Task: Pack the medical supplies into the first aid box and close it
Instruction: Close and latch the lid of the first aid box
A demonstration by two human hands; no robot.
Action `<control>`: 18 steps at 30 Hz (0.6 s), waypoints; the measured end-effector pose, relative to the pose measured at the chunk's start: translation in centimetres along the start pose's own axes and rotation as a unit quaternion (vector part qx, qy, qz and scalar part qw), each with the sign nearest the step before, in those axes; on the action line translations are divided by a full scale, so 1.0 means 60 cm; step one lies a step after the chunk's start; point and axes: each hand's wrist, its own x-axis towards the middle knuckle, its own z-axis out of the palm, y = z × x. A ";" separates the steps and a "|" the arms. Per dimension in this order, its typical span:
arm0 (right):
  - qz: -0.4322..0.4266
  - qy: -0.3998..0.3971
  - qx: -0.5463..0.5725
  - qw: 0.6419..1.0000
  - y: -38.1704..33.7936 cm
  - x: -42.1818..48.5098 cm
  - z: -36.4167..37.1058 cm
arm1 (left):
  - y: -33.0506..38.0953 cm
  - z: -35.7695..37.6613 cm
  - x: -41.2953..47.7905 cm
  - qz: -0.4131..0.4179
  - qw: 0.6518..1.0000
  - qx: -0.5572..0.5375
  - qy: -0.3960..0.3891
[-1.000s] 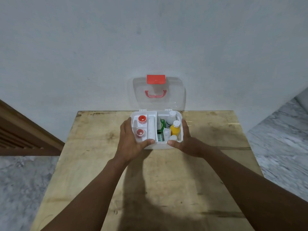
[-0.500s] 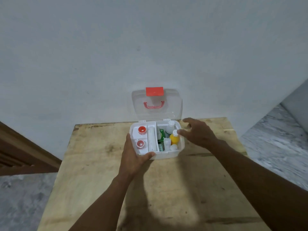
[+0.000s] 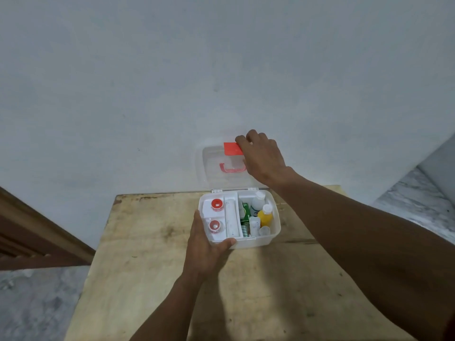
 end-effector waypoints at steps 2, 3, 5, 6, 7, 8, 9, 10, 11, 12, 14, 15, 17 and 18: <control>-0.009 0.002 0.001 1.000 0.004 0.005 0.002 | 0.007 0.001 -0.001 0.006 1.000 -0.002 0.001; -0.015 0.005 0.004 1.000 0.007 0.007 0.002 | 0.009 0.002 -0.002 0.007 1.000 -0.002 0.002; -0.022 0.013 0.025 0.999 0.014 0.007 -0.001 | 0.012 0.003 -0.003 0.000 1.000 -0.005 0.001; -0.022 0.017 0.047 0.999 0.017 0.006 -0.005 | 0.016 0.003 -0.004 -0.005 1.000 -0.006 -0.001; -0.020 0.015 0.075 0.997 0.019 0.004 -0.011 | 0.018 0.004 -0.004 -0.008 1.000 -0.007 -0.004; -0.018 0.009 0.103 0.994 0.021 0.001 -0.020 | 0.020 0.005 -0.005 -0.011 1.000 -0.005 -0.009; -0.016 0.000 0.126 0.992 0.023 -0.002 -0.029 | 0.021 0.006 -0.005 -0.017 1.000 -0.005 -0.012; -0.014 -0.011 0.145 0.989 0.026 -0.006 -0.037 | 0.022 0.007 -0.007 -0.026 1.000 -0.004 -0.014; -0.013 -0.020 0.162 0.987 0.028 -0.012 -0.045 | 0.022 0.007 -0.007 -0.042 0.999 -0.006 -0.015; -0.012 -0.033 0.177 0.984 0.031 -0.020 -0.052 | 0.021 0.007 -0.007 -0.061 0.998 -0.009 -0.016; -0.014 -0.063 0.210 0.976 0.034 -0.042 -0.063 | 0.016 0.007 -0.007 -0.097 0.995 -0.013 -0.017; -0.015 -0.078 0.232 0.970 0.034 -0.055 -0.065 | 0.013 0.008 -0.007 -0.111 0.994 -0.009 -0.017; -0.016 -0.101 0.262 0.960 0.028 -0.083 -0.064 | 0.010 0.011 -0.005 -0.130 0.991 0.003 -0.015; -0.020 -0.109 0.260 0.959 0.023 -0.098 -0.061 | 0.010 0.011 -0.004 -0.136 0.991 0.007 -0.010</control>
